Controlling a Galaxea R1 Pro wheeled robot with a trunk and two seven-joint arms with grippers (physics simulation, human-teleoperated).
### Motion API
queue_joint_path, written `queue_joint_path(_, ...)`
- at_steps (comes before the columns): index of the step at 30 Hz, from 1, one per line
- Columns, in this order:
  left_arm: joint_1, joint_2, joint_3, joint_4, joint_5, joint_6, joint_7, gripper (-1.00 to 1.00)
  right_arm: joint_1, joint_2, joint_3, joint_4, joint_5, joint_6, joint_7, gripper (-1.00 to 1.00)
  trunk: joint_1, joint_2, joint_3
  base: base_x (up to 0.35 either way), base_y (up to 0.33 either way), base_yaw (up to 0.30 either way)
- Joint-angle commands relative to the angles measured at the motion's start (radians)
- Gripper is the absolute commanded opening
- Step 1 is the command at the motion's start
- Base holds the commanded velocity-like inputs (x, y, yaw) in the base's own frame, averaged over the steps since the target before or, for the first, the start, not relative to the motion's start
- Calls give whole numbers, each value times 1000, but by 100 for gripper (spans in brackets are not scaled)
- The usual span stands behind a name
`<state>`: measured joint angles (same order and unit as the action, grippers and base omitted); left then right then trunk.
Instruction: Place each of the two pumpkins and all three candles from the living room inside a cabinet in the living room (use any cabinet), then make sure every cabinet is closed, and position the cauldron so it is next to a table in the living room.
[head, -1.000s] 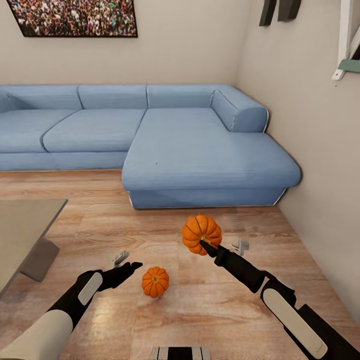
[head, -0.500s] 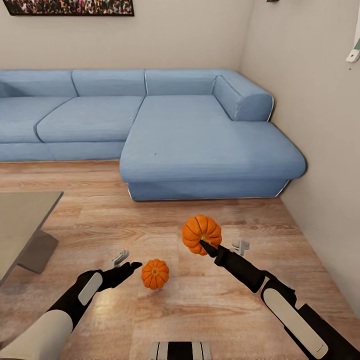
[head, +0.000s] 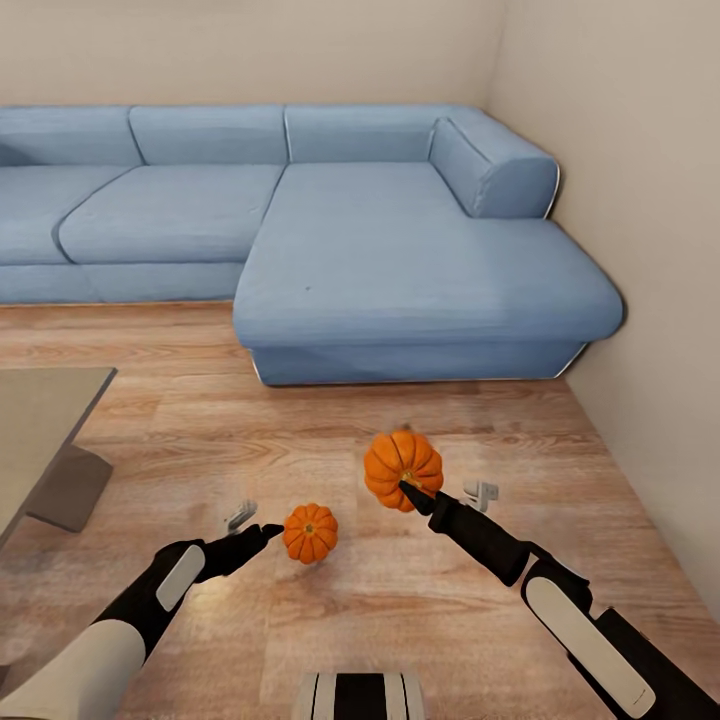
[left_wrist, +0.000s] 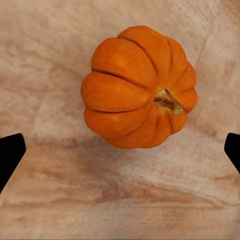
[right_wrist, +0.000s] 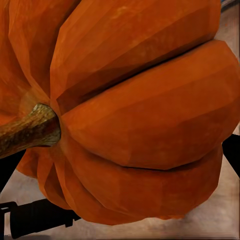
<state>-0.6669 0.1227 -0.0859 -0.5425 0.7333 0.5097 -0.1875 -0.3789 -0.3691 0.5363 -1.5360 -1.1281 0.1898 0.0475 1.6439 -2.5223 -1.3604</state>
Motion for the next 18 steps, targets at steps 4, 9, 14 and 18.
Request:
queue_joint_path(4, 0, 3, -4, -1, 3, 2, -1, 100, -1, -1, 1, 0, -9, 2, 0, -100, 2, -1, -16, 0, 0, 0)
queue_joint_path(9, 0, 4, -3, -2, 3, 2, 1, 100, -1, 0, 1, 3, -9, 2, 0, -100, 4, -2, -36, 0, 0, 0)
queue_joint_path(14, 0, 0, -2, -10, 10, 4, 63, 100, -1, 0, 1, 3, -9, 1, -1, -100, 6, -4, -55, 0, 0, 0)
queue_joint_path(18, 0, -2, -2, -12, 14, 4, 96, 100, 0, 0, 1, 3, -9, 1, -1, -100, 8, -5, -70, 0, 0, 0)
